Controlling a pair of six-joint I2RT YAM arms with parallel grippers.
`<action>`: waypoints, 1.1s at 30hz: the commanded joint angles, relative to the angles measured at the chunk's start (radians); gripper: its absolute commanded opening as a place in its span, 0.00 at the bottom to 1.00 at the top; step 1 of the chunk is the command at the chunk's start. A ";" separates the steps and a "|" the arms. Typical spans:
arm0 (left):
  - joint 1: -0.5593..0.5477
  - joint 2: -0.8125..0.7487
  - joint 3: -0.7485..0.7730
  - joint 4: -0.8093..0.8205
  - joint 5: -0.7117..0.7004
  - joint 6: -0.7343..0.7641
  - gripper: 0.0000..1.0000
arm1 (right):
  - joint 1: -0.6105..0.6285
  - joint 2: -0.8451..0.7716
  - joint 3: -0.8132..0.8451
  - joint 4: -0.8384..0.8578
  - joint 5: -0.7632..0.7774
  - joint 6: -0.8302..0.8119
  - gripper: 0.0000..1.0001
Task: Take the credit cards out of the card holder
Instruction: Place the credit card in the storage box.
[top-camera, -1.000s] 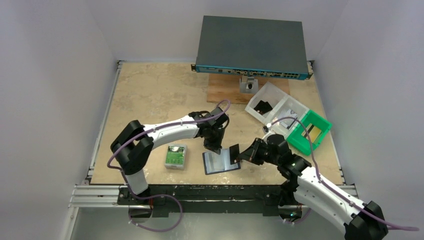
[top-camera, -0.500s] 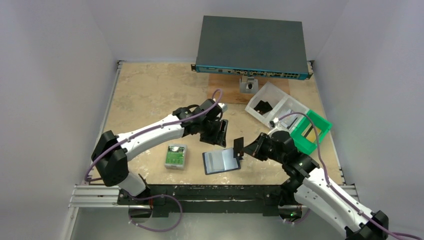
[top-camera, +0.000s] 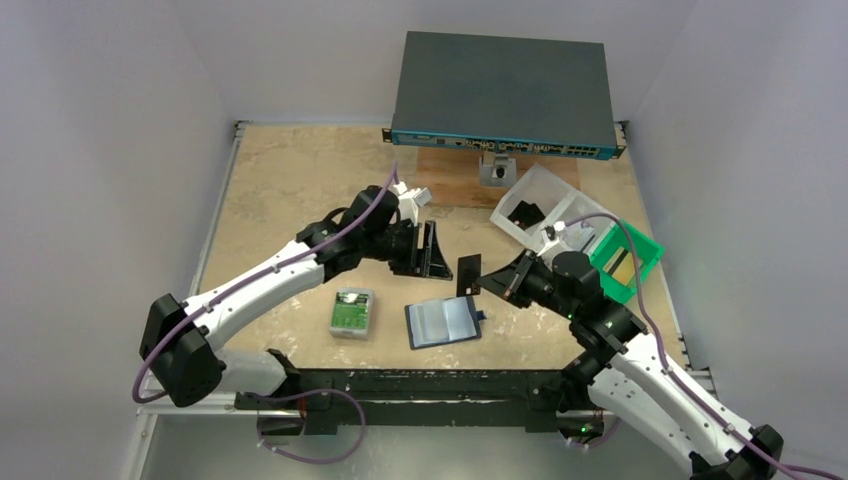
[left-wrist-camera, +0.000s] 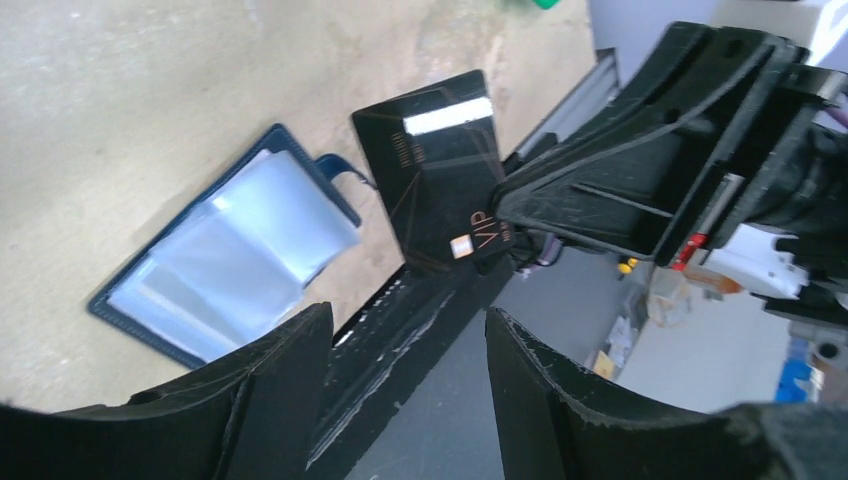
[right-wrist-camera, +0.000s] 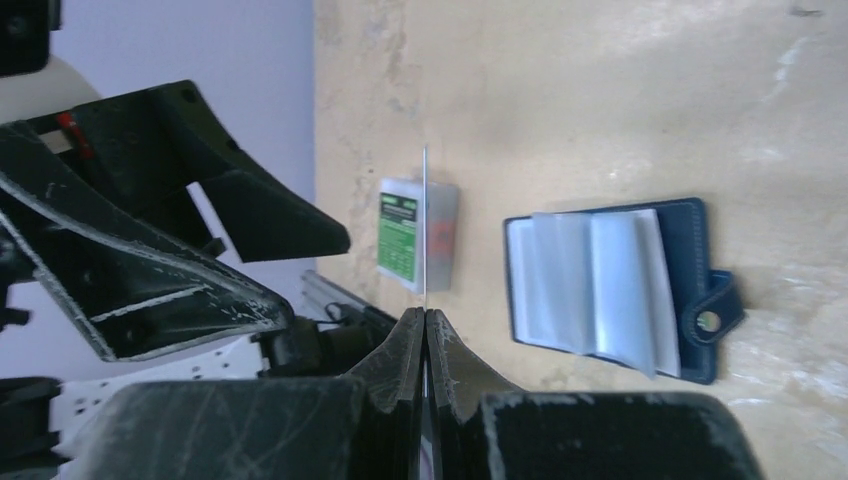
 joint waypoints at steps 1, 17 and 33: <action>0.021 -0.041 -0.028 0.160 0.136 -0.060 0.57 | -0.004 0.008 0.030 0.180 -0.110 0.086 0.00; 0.078 -0.097 -0.122 0.371 0.245 -0.199 0.38 | -0.004 0.032 -0.002 0.367 -0.241 0.171 0.00; 0.082 -0.023 -0.230 0.800 0.377 -0.484 0.00 | -0.004 0.100 -0.047 0.561 -0.303 0.205 0.32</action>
